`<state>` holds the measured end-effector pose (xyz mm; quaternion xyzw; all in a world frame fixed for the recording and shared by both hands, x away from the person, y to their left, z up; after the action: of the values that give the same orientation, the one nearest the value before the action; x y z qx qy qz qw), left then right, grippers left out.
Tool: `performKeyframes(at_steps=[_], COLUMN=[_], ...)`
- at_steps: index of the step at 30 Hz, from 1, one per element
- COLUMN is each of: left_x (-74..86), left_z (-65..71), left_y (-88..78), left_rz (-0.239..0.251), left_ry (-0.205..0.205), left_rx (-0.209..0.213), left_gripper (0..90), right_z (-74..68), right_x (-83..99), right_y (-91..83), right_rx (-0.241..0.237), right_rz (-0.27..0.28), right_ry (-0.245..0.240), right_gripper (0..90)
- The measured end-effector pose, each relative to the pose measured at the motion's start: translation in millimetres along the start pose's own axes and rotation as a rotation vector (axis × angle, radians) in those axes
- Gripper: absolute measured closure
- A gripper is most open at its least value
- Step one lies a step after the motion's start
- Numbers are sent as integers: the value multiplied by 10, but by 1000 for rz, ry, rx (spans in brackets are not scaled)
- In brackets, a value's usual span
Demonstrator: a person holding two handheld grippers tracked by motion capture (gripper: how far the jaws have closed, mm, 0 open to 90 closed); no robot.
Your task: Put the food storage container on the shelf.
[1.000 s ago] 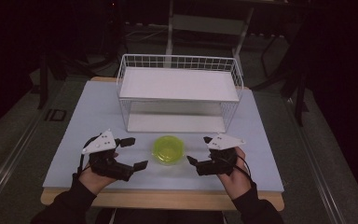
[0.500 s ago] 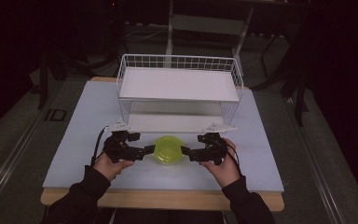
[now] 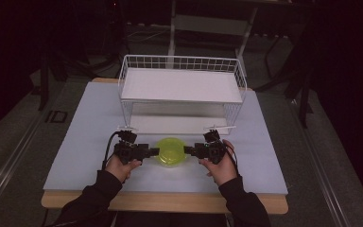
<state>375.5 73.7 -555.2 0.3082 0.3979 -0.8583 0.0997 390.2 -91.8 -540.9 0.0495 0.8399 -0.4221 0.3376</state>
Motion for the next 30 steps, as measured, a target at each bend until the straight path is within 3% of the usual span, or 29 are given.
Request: performKeyframes(at_steps=[2, 5, 6, 10, 13, 17, 20, 22, 25, 28, 30], left_x=[18, 49, 51, 69, 83, 95, 104, 107, 102, 103, 115], left_z=[-29, -35, -47, -17, 16, 46, 69, 110, 137, 128, 90], left_y=[32, 63, 68, 84, 92, 84, 71, 70, 67, 66, 63], left_rz=[-6, -28, -28, -51, -66, -61, -54, -52, -45, -48, -50], left_ry=[-5, -28, -35, -56, -64, -57, -98, -99, -104, -122, -138], left_rx=[-13, 0, -5, 35, 63, 61, 66, 64, 61, 57, 32], left_gripper=[452, 452, 493, 543, 588, 684, 732, 751, 756, 763, 782], right_z=[-8, -3, -16, -44, -64, -98, -108, -113, -102, -124, -106], right_x=[29, 41, 72, 100, 108, 92, 74, 79, 91, 91, 80], right_y=[45, 57, 88, 129, 136, 108, 64, 55, 56, 55, 49], right_rx=[-12, 1, -5, -16, -17, -5, 5, -1, 17, 3, 31], right_rz=[-17, -24, -44, -55, -54, -29, -7, -7, -8, -13, -3], right_ry=[18, 13, 22, 38, 47, 53, 58, 53, 50, 38, 30], right_gripper=[522, 527, 571, 649, 681, 762, 838, 876, 868, 796, 688])
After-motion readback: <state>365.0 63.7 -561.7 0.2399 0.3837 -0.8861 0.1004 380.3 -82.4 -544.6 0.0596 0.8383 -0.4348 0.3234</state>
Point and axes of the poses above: each handheld gripper's, and its own axes: y roughly forward along the jaws, x roughly out of its underside, z roughly to its right, the point moved 10 cm from there along y, roughly forward along the jaws, and after that the axes turned 2 degrees about -x, right-handed, at the moved point
